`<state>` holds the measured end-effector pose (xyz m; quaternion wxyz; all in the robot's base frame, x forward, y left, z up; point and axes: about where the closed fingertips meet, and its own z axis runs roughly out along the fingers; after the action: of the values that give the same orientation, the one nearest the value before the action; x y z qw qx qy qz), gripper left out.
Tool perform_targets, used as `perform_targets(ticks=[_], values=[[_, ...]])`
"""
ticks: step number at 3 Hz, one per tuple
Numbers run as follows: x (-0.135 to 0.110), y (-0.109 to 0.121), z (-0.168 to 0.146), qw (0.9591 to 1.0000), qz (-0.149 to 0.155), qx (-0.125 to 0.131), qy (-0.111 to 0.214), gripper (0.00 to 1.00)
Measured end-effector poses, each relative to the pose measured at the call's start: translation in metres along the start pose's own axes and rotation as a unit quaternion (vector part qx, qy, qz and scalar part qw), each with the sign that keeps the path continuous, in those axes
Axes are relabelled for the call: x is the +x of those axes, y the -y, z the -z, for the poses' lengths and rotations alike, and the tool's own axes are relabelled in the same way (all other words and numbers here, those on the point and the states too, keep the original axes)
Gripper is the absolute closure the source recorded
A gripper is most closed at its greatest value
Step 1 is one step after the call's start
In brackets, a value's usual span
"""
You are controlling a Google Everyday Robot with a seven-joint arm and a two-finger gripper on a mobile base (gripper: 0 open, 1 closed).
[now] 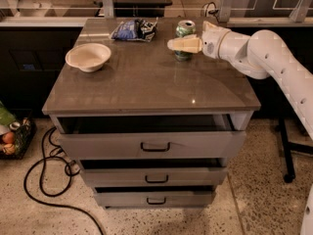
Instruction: Place green can into paper bowl
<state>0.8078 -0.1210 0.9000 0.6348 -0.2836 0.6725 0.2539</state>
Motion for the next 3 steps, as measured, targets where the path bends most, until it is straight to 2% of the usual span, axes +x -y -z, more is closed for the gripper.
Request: perform_targets(ticks=[3], values=[[0.0053,-0.0048,-0.0091,1.0000,-0.004,-0.008,0.003,0.72]])
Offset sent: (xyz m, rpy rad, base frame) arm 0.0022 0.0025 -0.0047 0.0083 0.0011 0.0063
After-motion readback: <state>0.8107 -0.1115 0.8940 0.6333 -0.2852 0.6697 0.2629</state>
